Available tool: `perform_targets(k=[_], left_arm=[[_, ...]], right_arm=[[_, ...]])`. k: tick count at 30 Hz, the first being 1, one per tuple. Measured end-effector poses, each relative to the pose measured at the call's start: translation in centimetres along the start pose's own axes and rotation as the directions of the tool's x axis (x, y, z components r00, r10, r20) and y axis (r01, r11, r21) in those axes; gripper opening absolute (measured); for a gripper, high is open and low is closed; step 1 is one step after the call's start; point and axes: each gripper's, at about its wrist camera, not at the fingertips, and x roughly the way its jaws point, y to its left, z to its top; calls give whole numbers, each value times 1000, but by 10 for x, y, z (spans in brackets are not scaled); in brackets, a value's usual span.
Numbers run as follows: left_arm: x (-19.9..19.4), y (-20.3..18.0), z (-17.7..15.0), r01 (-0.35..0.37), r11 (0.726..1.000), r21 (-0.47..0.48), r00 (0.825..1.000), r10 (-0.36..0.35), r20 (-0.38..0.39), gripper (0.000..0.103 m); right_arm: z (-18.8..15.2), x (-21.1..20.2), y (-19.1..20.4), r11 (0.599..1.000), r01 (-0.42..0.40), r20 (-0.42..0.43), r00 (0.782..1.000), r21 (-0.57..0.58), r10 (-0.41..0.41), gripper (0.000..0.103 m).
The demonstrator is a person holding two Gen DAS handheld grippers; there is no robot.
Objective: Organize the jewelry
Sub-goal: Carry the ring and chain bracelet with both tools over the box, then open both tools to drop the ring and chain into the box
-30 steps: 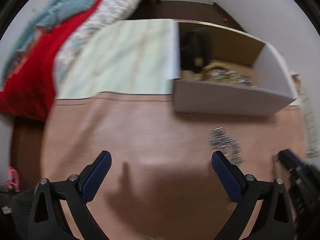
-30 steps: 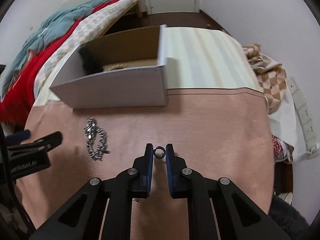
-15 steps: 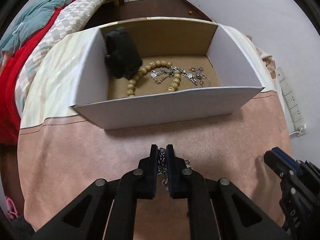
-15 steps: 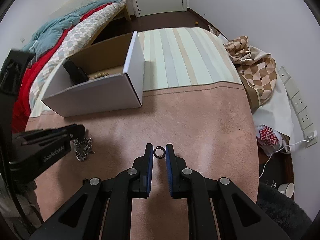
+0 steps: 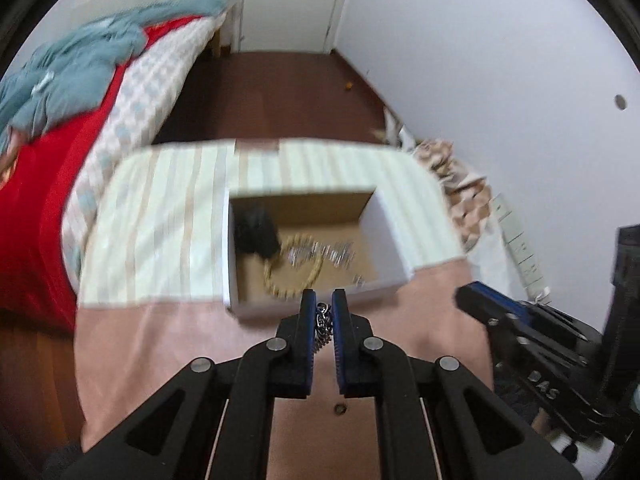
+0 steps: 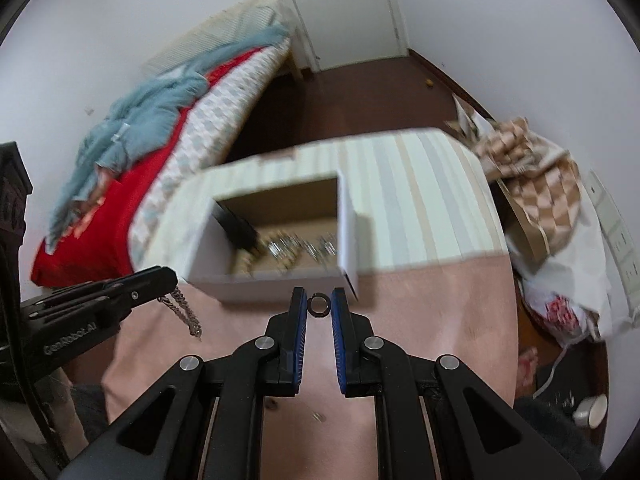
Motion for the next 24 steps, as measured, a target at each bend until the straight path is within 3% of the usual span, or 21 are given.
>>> perform_targets(k=[4,8,14,17,20,22,24], left_arm=[[-3,0,34,-36,998,45,999,34,41,5],[19,16,48,-68,997,23,998,68,16,5],[61,40,54,-108,994,-8,993,108,-54,5],[82,52,54,-102,994,-43,986,96,-134,7],[91,64,53,-146,986,-75,978,132,-163,10],[89,67,53,-178,981,-81,974,164,-156,11],[85,70,52,-198,977,-84,973,185,-140,22]], right_arm=[[38,0,11,999,-22,14,1000,-44,23,13],[72,28,19,995,2,-10,1000,-100,-3,13],[98,87,20,992,13,-119,992,-128,-28,13],[104,116,20,991,2,-189,982,-131,-27,13],[106,136,18,994,-16,-258,966,-108,-13,15],[107,141,14,995,0,-265,964,-98,-26,32],[106,140,11,996,11,-245,969,-93,-34,58]])
